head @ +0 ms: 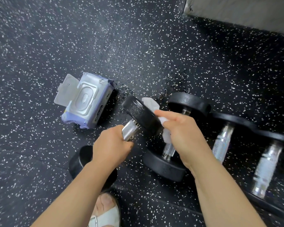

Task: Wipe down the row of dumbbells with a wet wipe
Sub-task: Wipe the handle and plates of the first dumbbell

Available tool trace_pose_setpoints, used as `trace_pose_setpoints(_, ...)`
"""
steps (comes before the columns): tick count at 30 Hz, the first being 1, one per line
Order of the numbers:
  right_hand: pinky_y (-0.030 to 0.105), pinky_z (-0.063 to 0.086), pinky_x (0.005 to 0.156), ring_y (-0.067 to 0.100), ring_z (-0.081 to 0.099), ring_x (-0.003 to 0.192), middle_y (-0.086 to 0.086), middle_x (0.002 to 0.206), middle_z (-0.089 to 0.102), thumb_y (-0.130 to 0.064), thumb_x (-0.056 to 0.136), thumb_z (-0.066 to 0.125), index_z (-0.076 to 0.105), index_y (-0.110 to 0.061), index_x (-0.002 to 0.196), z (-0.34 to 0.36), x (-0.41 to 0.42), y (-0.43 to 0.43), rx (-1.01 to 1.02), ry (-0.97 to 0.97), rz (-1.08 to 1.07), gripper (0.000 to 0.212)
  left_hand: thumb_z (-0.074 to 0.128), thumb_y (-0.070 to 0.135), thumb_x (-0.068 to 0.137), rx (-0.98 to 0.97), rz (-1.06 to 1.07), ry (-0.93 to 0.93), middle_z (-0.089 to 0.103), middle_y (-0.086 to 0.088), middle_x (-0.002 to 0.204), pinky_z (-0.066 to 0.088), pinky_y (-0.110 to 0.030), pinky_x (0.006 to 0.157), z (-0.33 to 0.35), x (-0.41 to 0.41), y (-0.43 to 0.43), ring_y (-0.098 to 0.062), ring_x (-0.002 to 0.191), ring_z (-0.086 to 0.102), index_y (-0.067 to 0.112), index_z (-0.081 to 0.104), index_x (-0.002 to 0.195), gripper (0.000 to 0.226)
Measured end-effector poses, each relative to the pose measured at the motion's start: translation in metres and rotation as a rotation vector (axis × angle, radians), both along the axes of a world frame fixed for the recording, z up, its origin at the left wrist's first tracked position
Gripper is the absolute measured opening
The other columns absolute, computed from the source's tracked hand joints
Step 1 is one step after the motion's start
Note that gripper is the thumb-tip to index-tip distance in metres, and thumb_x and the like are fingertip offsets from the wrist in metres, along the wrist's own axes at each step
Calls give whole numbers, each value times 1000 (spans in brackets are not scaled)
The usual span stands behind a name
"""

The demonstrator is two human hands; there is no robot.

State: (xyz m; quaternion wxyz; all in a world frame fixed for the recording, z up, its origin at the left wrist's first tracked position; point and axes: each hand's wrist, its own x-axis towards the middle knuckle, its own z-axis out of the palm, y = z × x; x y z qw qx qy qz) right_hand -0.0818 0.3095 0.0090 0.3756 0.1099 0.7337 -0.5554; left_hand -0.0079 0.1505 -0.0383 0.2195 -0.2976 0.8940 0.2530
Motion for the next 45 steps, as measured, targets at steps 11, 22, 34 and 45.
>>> trace_pose_setpoints(11, 29, 49, 94, 8, 58, 109, -1, 125, 63, 5, 86, 43, 68, -19, 117, -37, -48, -20, 1, 90, 280, 47, 62, 21, 72, 17, -15, -6, 56, 4, 66, 46, -32, 63, 2, 1, 9, -24, 69, 57, 22, 43, 68, 19)
trace_pose_setpoints(22, 15, 45, 96, -2, 59, 110, -12, 121, 65, -3, 93, 51, 69, -19, 116, 1, -24, -15, -159, 152, 165, 33, 62, 22, 69, 14, -2, -18, 56, 3, 64, 45, -32, 60, -4, 5, 5, -25, 68, 58, 21, 41, 66, 20)
trace_pose_setpoints(34, 37, 36, 107, 17, 54, 116, 3, 120, 64, 6, 81, 40, 70, -21, 112, -45, -31, -3, 181, -35, 184, 51, 62, 21, 70, 20, 5, -5, 56, 3, 65, 43, -31, 59, -4, 0, 7, -24, 69, 57, 21, 41, 66, 22)
trace_pose_setpoints(45, 11, 52, 78, -4, 62, 101, -8, 127, 60, 13, 87, 40, 68, -16, 117, -1, 10, -14, -72, 257, -45, 50, 60, 21, 71, 6, 6, -74, 58, 2, 69, 40, -29, 56, -7, 1, 2, -26, 70, 61, 21, 41, 66, 19)
